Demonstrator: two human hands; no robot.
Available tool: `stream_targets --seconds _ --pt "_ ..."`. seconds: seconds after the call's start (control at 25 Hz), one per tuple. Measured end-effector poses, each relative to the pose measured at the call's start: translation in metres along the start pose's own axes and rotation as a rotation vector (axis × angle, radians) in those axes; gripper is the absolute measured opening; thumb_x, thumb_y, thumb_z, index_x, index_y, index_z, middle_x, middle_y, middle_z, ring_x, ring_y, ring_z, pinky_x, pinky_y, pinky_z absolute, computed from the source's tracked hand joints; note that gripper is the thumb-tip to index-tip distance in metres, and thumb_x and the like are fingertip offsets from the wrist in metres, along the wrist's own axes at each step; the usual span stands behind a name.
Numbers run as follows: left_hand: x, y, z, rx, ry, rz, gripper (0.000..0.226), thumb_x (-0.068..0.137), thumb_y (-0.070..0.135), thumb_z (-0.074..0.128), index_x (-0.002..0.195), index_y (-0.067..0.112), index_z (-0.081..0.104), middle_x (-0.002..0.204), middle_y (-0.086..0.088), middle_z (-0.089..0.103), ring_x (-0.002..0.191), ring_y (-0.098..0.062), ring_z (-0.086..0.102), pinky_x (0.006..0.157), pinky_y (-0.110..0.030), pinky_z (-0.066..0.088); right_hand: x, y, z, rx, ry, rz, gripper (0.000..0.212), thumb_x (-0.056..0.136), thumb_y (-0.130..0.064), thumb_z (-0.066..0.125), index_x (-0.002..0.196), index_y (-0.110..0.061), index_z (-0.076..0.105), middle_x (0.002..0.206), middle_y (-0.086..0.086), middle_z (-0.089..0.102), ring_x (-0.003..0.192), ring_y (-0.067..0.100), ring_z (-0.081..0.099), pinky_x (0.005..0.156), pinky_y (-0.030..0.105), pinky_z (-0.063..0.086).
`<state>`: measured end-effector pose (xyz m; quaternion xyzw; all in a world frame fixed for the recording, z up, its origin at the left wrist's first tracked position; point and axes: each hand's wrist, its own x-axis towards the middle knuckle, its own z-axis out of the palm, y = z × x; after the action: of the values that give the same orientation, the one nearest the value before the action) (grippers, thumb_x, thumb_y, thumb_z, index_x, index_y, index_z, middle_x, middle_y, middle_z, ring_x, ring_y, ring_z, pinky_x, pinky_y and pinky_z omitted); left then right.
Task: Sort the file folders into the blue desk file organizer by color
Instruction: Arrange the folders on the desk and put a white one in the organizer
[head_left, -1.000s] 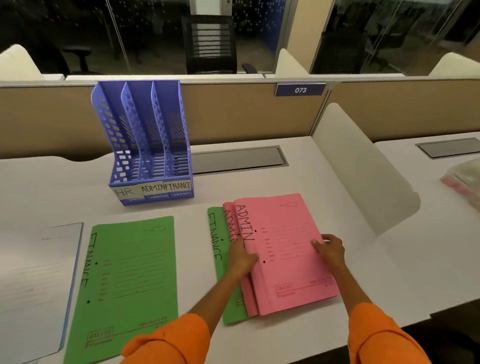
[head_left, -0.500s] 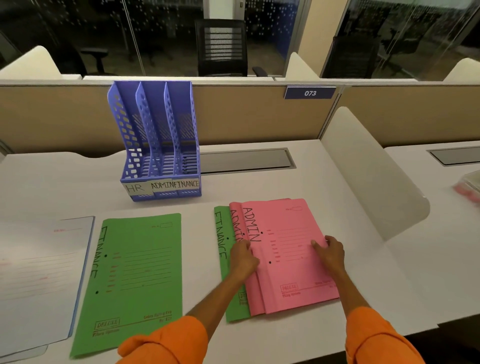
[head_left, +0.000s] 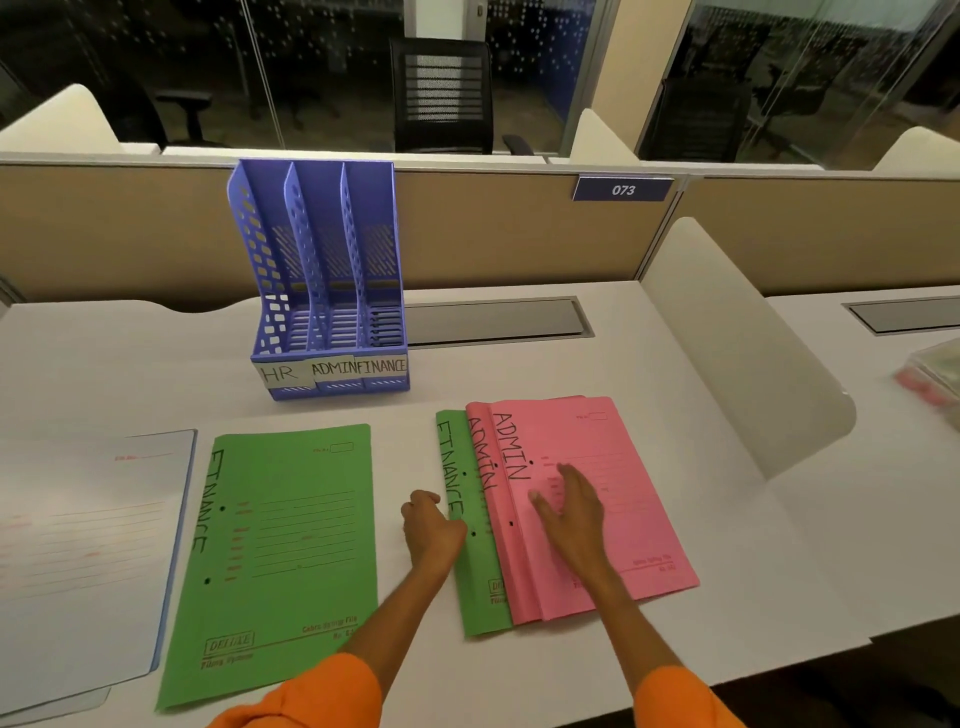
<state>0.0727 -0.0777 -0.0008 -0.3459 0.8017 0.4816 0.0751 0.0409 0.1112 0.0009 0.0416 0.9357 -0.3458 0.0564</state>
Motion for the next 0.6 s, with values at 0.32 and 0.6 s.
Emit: stream_targets --seconds 0.32,0.6 --pt "-0.001 0.005 -0.002 -0.141 -0.177 -0.16 0.037 0.067 0.007 0.083 0.096 -0.002 0.064 0.097 -0.012 0.07 0.089 -0.028 0.068 0.072 -0.036 0.061 -0.031 -0.017 0.045 -0.106 -0.11 0.027 0.096 0.085 -0.063 0.06 0.156 -0.016 0.016 0.163 0.008 0.02 0.151 0.024 0.016 0.123 0.05 0.016" --pt "-0.013 -0.001 -0.002 -0.212 -0.257 -0.078 0.024 0.066 0.008 0.082 0.066 0.025 0.065 0.082 -0.006 0.073 0.078 -0.021 0.071 0.075 -0.039 0.062 -0.032 -0.018 0.045 -0.173 -0.114 0.007 0.087 0.089 -0.047 0.06 0.155 -0.014 0.015 0.162 0.007 0.021 0.15 0.024 0.018 0.121 0.051 0.021"
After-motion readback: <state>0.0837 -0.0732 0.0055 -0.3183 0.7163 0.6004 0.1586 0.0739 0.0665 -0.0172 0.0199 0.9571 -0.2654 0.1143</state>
